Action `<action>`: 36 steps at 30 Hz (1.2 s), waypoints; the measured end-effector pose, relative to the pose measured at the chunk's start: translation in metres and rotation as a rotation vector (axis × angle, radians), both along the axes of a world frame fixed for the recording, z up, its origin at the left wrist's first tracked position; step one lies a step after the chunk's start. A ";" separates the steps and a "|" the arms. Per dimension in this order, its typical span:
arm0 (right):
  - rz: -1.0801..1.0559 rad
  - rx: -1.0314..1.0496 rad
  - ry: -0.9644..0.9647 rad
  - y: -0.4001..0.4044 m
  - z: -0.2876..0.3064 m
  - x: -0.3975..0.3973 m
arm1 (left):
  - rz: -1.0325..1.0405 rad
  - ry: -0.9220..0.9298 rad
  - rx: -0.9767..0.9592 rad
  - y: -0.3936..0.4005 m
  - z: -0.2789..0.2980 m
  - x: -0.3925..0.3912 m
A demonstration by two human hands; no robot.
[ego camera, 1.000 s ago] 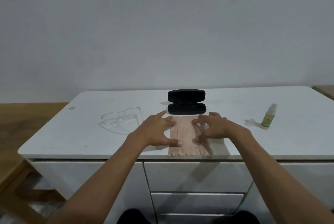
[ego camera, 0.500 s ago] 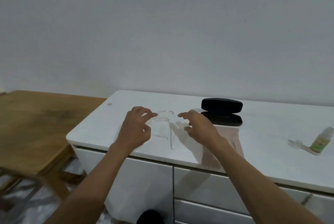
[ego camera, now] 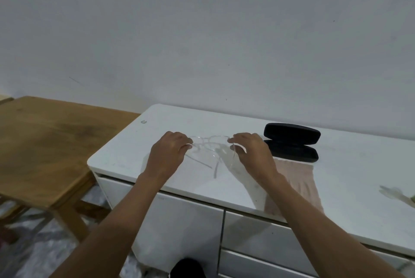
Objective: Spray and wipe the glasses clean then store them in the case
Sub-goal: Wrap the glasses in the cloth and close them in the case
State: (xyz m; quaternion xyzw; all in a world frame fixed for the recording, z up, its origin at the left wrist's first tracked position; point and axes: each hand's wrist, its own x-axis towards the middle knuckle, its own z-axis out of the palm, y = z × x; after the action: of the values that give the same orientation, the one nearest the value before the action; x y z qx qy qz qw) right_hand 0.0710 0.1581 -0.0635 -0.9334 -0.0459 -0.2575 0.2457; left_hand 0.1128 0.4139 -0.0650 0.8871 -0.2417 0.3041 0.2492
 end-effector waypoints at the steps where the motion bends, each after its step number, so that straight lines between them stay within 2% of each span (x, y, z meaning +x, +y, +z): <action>1: -0.007 0.036 -0.016 -0.002 0.002 0.001 | 0.007 -0.018 -0.026 -0.001 -0.001 0.002; 6: 0.001 0.168 -0.049 -0.020 0.022 0.000 | 0.015 0.036 -0.270 -0.019 0.004 0.008; 9: -0.033 0.217 -0.057 -0.041 0.032 -0.009 | -0.066 0.121 -0.404 -0.042 0.012 0.009; 12: -0.092 0.263 -0.041 -0.067 0.038 -0.026 | -0.154 0.212 -0.448 -0.071 0.019 0.006; 16: -0.191 0.300 -0.026 -0.105 0.037 -0.059 | -0.268 0.357 -0.422 -0.113 0.023 -0.006; 21: -0.280 0.313 -0.024 -0.141 0.028 -0.100 | -0.371 0.443 -0.363 -0.155 0.021 -0.027; 27: -0.328 0.333 -0.001 -0.159 0.014 -0.129 | -0.419 0.497 -0.305 -0.175 0.016 -0.045; 36: -0.281 0.349 0.007 -0.155 0.005 -0.138 | -0.388 0.498 -0.257 -0.165 0.011 -0.054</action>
State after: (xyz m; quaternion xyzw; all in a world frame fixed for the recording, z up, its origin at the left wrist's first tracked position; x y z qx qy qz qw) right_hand -0.0667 0.0033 -0.0581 -0.8748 0.1307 -0.2901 0.3654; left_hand 0.0592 0.2485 -0.0539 0.8331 -0.2974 0.0531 0.4634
